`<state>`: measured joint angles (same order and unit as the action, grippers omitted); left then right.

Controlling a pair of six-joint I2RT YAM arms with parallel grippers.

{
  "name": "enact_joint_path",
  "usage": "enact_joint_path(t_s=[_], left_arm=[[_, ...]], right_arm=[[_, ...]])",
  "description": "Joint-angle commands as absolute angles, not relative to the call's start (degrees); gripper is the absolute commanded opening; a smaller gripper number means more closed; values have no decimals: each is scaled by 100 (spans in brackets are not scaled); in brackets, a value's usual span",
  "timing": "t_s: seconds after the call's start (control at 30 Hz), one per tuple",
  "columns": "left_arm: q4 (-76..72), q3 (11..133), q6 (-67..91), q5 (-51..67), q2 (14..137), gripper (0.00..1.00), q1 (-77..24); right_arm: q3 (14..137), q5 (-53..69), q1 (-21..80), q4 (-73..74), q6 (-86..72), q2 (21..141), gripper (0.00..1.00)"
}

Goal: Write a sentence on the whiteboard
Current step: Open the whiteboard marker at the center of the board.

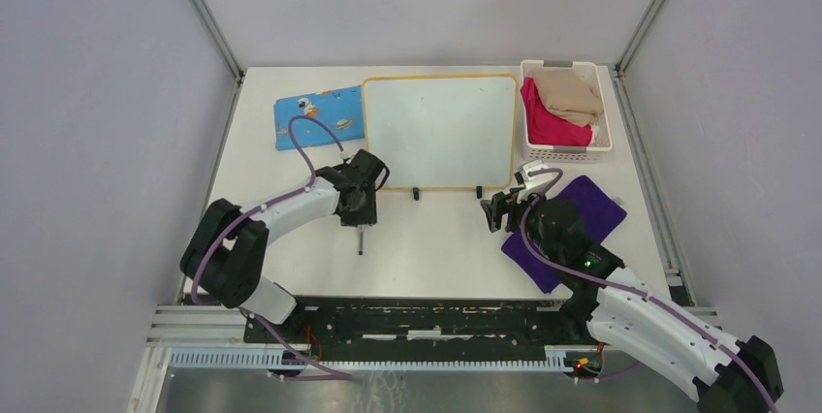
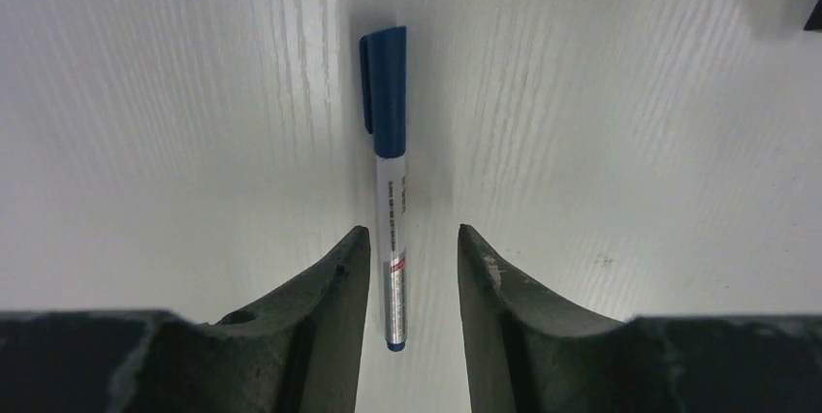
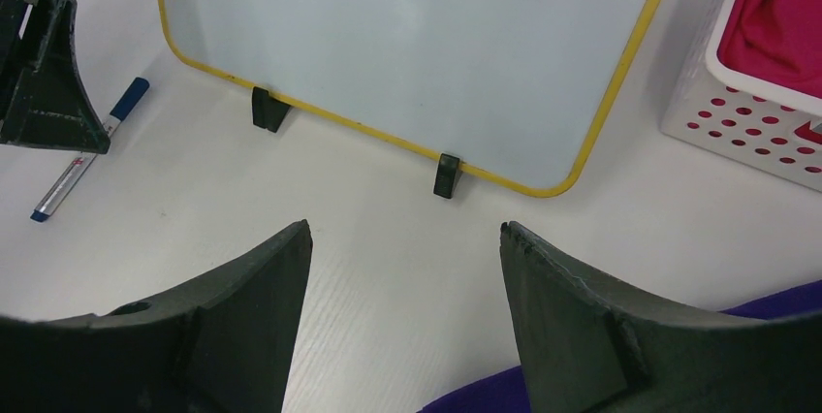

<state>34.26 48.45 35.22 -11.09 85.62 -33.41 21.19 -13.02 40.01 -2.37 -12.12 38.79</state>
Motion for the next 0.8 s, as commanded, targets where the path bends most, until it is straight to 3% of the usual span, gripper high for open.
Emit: enact_joint_path(t_s=[0.0,0.37,0.77], left_arm=[[3632,5369,2880,-1261,8914,46,-3349],[3539,5385,2672,-1131,9126,46,-3046],[3439,5410,2446,-805,9466,40,-2981]], right_arm=[[2382,-1412,4011,-319,-1147,3793,77],[2382,-1459,4009,-271,-1098,3778,77],[2424,-1555,4008,-219,-1064,3719,77]])
